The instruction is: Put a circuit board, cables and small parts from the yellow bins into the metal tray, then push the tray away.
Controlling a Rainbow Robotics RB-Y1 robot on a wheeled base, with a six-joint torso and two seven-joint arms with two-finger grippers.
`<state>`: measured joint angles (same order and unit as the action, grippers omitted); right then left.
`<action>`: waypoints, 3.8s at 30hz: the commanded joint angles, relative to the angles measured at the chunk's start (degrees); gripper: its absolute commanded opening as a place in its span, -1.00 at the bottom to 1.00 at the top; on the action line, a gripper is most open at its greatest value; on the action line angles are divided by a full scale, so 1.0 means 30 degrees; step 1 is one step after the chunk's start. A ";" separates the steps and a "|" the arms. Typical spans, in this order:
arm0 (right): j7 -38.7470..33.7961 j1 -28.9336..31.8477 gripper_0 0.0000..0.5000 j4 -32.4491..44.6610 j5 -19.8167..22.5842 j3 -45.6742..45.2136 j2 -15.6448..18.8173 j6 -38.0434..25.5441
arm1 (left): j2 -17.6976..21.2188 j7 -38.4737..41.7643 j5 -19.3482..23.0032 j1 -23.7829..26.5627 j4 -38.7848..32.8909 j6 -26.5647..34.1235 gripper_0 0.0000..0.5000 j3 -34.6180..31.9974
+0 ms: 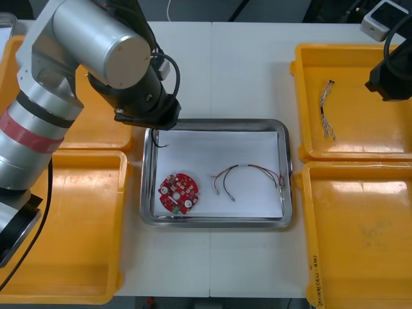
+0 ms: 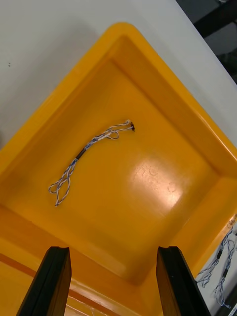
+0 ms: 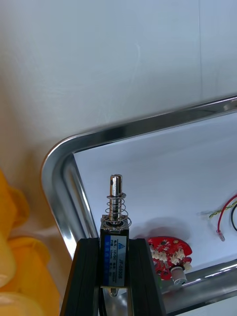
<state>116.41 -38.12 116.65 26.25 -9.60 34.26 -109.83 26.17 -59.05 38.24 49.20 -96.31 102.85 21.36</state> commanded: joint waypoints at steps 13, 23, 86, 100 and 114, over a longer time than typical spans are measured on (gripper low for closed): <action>-0.1742 -0.3085 1.00 -0.5865 -0.3007 -0.1955 -0.0375 -0.0056 | -0.0432 0.1900 0.0468 0.0767 0.1928 -0.2350 -1.00 0.3311; -0.6312 -0.3261 1.00 -0.7037 -0.3300 -0.1926 -0.0991 -0.0056 | -0.0432 0.1929 -0.0089 0.0152 0.2338 -0.3464 -0.99 0.4161; -1.2494 -0.5283 1.00 -1.4888 -0.4940 -0.1077 -0.4301 0.5614 | 0.2116 0.0552 -0.1466 0.0064 -0.1119 -0.1384 1.00 -0.4511; -1.2552 -0.5253 1.00 -1.7115 -0.4471 -0.1077 -0.4389 0.7167 | 0.4050 -0.4106 -0.1173 -0.0405 -0.0152 -0.1940 1.00 -0.7382; -1.3021 -0.5107 1.00 -1.7496 -0.4091 -0.1047 -0.4565 0.7460 | 0.3757 -1.0112 -0.0206 0.0621 0.4301 -0.5134 1.00 -0.8086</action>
<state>79.80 -51.26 63.85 13.33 -11.48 21.24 -88.14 36.13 -85.37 36.96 48.27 -85.74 89.50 -0.74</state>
